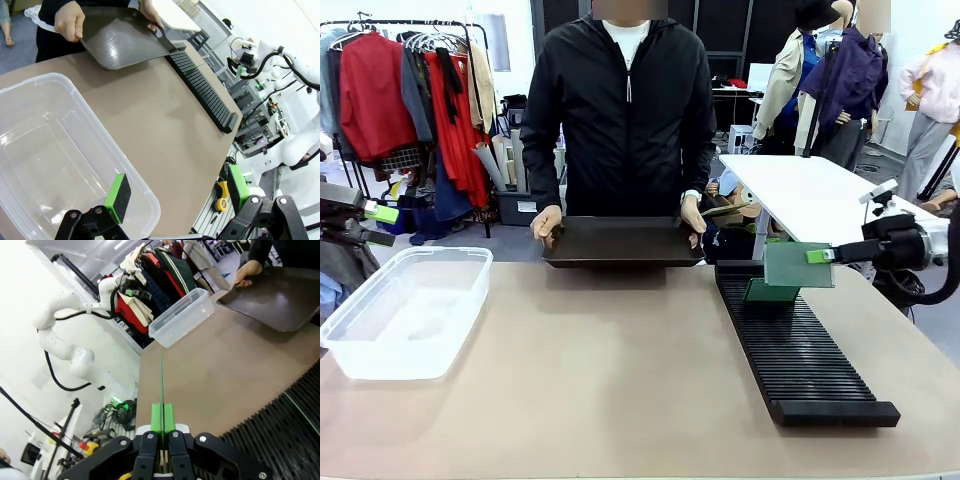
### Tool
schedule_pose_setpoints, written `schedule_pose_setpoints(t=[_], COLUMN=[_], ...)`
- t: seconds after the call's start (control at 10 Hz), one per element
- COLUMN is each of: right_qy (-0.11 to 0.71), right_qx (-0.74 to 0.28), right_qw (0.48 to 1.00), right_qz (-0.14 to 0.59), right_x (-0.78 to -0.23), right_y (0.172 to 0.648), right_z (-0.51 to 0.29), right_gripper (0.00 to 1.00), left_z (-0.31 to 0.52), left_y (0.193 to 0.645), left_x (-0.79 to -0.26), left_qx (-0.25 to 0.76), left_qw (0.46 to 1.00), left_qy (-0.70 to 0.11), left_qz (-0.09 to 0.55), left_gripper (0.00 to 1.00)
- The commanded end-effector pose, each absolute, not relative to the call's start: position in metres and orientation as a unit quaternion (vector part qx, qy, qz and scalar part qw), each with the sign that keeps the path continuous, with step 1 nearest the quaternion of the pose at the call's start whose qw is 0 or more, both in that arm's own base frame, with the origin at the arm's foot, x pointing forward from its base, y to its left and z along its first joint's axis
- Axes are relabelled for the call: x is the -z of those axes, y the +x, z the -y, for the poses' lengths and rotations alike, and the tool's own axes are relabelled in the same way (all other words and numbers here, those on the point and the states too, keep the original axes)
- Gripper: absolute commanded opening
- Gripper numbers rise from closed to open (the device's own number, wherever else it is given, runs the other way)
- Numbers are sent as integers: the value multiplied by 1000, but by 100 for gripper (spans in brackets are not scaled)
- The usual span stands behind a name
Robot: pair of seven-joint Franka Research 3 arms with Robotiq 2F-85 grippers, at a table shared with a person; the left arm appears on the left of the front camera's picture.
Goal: Sort PCBs into racks and boxes based on the side picked up.
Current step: If the short side of the Blank PCB is picked up, insert it into the PCB Rack ; if the long side is picked up, place it in the Organizing box.
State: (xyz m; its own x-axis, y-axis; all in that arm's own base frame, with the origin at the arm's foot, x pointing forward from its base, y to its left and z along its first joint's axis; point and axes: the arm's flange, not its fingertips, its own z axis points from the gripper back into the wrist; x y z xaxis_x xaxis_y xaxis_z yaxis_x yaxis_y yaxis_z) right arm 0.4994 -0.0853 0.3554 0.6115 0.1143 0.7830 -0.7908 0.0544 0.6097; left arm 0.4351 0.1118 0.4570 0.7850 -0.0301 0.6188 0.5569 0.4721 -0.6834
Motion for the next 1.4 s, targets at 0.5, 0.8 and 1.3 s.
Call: schedule_pose_setpoints(t=[0.5, 0.8, 1.3], right_qy=[510, 490, 457], right_qx=[-448, -492, -512], right_qw=[626, 597, 585], right_qz=[384, 401, 431], right_x=[-302, -288, -278], right_y=[510, 514, 511], right_z=[94, 88, 84], right_gripper=[0, 0, 0], left_z=[-112, -112, -112], left_y=[434, 434, 434], left_x=[-458, -458, -458], left_qx=[181, 181, 181], left_qw=[811, 811, 811], left_qy=[-483, -483, -483], left_qz=[275, 275, 275], left_gripper=[100, 100, 100])
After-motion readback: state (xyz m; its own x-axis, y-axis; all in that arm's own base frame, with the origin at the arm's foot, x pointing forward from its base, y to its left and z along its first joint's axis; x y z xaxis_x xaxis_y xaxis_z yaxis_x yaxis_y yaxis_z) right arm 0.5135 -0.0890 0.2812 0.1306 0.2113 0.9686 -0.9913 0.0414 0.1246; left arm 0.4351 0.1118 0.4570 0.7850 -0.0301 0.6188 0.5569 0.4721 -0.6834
